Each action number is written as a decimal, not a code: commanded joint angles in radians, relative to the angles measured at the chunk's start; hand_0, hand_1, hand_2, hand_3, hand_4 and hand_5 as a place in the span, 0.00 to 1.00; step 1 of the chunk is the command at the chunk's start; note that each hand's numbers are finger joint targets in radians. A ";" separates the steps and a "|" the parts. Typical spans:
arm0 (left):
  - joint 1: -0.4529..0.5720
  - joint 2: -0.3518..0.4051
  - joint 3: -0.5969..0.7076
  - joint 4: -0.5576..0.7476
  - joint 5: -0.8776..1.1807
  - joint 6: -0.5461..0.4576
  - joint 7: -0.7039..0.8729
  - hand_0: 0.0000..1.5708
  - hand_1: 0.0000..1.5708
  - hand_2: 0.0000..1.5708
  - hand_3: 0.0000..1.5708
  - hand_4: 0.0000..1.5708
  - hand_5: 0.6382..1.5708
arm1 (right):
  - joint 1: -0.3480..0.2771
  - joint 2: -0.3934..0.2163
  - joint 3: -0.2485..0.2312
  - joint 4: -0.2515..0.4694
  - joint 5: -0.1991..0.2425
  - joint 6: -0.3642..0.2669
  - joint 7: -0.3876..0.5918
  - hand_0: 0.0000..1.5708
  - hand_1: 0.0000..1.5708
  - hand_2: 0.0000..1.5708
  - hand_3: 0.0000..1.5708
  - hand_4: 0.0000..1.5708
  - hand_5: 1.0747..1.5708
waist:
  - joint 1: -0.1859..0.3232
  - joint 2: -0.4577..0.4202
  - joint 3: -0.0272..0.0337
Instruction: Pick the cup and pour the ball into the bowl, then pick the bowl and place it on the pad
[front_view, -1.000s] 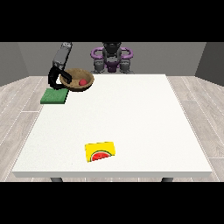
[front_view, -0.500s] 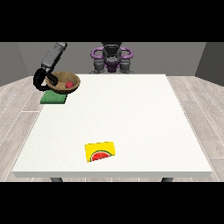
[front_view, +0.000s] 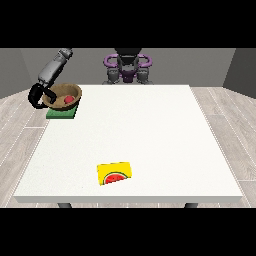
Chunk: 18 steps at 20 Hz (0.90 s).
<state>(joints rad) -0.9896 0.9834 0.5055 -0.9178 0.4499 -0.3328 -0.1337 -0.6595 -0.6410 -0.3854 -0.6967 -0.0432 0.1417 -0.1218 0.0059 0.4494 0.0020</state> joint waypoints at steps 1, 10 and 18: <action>0.005 -0.013 0.001 -0.076 0.032 0.009 0.024 0.00 0.00 0.00 0.00 0.04 0.96 | -0.018 -0.046 -0.027 0.102 0.010 0.005 -0.085 1.00 1.00 1.00 0.13 0.82 0.97 | 0.019 0.040 0.0005; 0.059 -0.034 -0.017 -0.057 0.028 0.006 0.021 0.00 0.00 0.00 0.00 0.00 0.96 | -0.080 -0.123 -0.017 0.135 0.010 0.074 0.009 1.00 1.00 1.00 0.56 0.79 0.99 | 0.010 -0.055 -0.0021; 0.071 -0.063 -0.034 -0.073 0.015 0.044 -0.004 0.00 0.00 0.00 0.00 0.00 0.95 | -0.080 -0.006 0.031 0.151 0.052 -0.010 -0.021 1.00 1.00 1.00 0.76 0.76 1.00 | 0.032 -0.043 -0.0011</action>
<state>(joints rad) -0.9268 0.9409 0.4811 -0.9720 0.4740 -0.3093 -0.1154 -0.7323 -0.7023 -0.3604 -0.5621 0.0025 0.1803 -0.1299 0.0214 0.3872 0.0003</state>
